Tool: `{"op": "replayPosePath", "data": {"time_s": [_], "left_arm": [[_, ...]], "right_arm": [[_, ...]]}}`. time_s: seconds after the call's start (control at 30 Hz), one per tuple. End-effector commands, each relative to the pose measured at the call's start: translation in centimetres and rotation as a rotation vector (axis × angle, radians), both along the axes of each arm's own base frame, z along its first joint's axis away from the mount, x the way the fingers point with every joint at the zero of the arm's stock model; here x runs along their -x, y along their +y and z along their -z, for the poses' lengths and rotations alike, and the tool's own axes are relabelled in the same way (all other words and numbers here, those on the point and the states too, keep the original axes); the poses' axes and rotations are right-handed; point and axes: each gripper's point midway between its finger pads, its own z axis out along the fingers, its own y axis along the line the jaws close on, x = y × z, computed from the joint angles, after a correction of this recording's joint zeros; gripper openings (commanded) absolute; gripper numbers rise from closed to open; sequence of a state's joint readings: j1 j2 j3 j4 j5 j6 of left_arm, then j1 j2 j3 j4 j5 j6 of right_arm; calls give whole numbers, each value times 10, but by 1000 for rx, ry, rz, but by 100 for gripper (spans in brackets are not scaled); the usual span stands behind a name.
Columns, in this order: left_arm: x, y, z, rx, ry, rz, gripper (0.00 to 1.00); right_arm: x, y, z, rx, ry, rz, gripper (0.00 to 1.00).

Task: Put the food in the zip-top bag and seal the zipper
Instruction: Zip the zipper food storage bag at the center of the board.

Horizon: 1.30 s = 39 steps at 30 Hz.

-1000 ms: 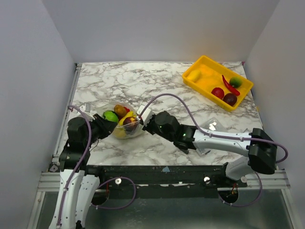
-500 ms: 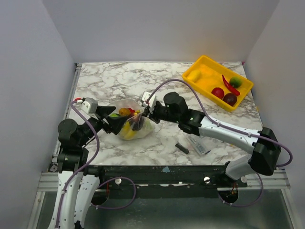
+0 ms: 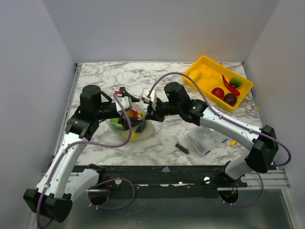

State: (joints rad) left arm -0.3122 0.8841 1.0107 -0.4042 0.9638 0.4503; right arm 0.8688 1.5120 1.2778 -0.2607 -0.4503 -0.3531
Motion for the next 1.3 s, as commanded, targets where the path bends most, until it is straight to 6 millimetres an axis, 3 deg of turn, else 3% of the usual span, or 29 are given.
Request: {"op": "replayPosePath", "data": {"time_s": [0.0, 0.23, 0.4, 0.73, 0.87, 1.07, 1.1, 1.2, 1.27], "left_arm": [[5, -11, 22, -65, 44, 121, 94], [-12, -20, 39, -71, 105, 117, 96], [-17, -23, 53, -97, 132, 108, 92], [-22, -13, 69, -148, 119, 17, 53], [-14, -14, 73, -153, 135, 23, 40], [-14, -10, 77, -147, 150, -23, 13], [-14, -10, 78, -147, 150, -25, 8], [-14, -9, 79, -148, 154, -35, 0], [-14, -9, 78, -139, 162, -43, 0]], "right_arm": [[16, -4, -14, 4, 42, -71, 0], [23, -6, -17, -3, 59, -86, 0], [21, -8, -14, 17, 61, -77, 0], [23, -7, -14, -2, 59, -81, 0], [25, -5, -17, -20, 65, -89, 0], [24, 0, -20, -62, 67, -87, 0], [22, 1, -19, -70, 68, -71, 4], [19, -1, -17, -100, 69, -27, 47], [19, -3, -16, -144, 72, -13, 55]]}}
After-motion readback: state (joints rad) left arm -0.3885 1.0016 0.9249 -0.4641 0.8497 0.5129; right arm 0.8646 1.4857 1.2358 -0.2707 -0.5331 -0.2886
